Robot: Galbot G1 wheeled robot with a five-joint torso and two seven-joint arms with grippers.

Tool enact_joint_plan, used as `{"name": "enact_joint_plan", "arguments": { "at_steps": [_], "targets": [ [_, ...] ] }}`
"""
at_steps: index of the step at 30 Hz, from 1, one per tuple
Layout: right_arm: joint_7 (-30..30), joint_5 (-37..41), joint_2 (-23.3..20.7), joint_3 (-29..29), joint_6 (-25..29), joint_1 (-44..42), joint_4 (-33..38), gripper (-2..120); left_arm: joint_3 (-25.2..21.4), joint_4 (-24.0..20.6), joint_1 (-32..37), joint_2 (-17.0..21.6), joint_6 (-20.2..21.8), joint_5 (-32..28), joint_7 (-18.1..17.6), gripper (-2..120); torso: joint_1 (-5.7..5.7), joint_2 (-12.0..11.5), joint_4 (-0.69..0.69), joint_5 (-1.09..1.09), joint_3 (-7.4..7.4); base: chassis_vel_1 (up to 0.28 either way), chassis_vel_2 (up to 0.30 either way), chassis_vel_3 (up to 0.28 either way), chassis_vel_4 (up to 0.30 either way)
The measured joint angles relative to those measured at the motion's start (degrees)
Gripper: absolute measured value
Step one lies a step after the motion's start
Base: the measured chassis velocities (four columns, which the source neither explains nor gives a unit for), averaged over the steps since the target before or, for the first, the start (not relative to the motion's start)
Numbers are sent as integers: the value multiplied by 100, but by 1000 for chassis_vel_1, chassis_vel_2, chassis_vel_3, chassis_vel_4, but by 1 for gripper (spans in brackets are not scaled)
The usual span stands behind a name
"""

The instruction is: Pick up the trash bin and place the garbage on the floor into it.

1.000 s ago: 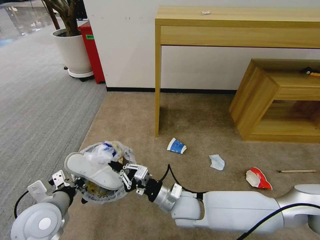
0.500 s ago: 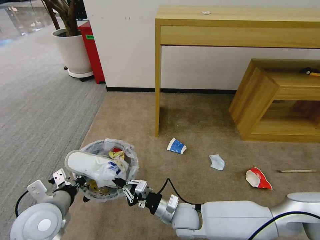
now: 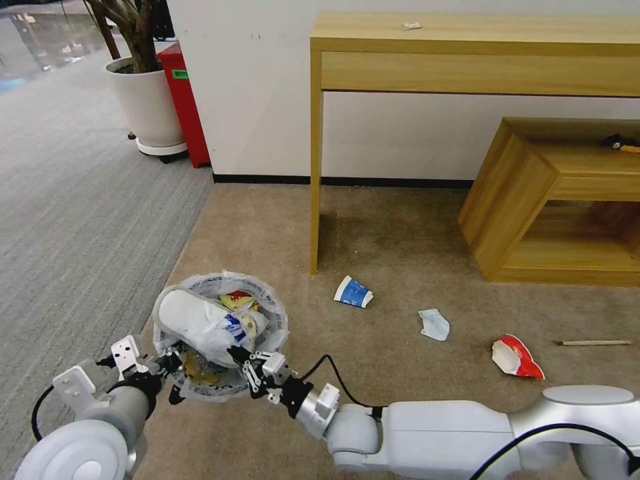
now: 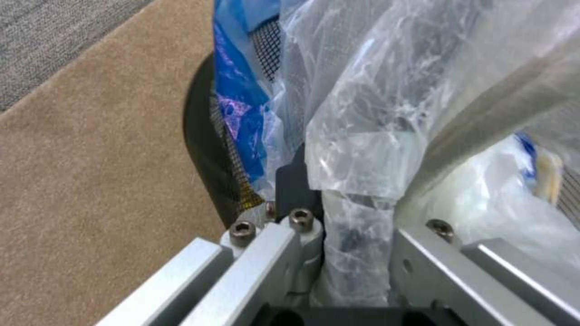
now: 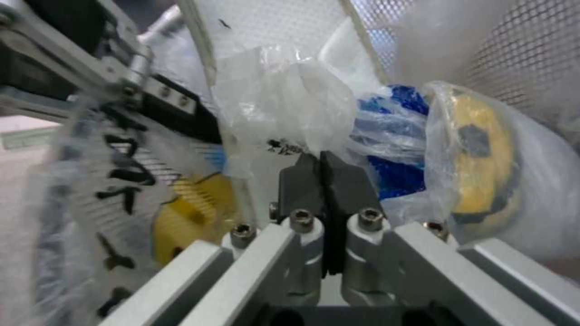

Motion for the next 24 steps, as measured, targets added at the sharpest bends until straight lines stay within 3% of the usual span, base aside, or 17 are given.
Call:
{"name": "enact_joint_plan", "arguments": {
  "at_steps": [3,15,17,23,24],
  "targets": [
    [115,-138,-16,6,-45,-1,77,16,-4,27,-6,12,5,12,36,0,0,0,-1,0,0,0,0,0,0],
    [189,-212,-217,-9,-151,40,635,53,-22,515,-169,82,39,-37,99,0,0,0,-1,0,0,0,0,0,0],
    [211,-259,-282,1,-173,74,793,67,-22,632,-185,60,28,11,91,0,0,0,-1,0,0,0,0,0,0],
    [217,-305,-368,-15,-194,137,919,82,-75,679,-212,80,12,-17,52,0,0,0,-1,0,0,0,0,0,0],
    [217,-327,-414,-19,-204,166,977,90,-104,693,-211,83,-1,-22,33,0,0,0,-1,0,0,0,0,0,0]
  ]
}}
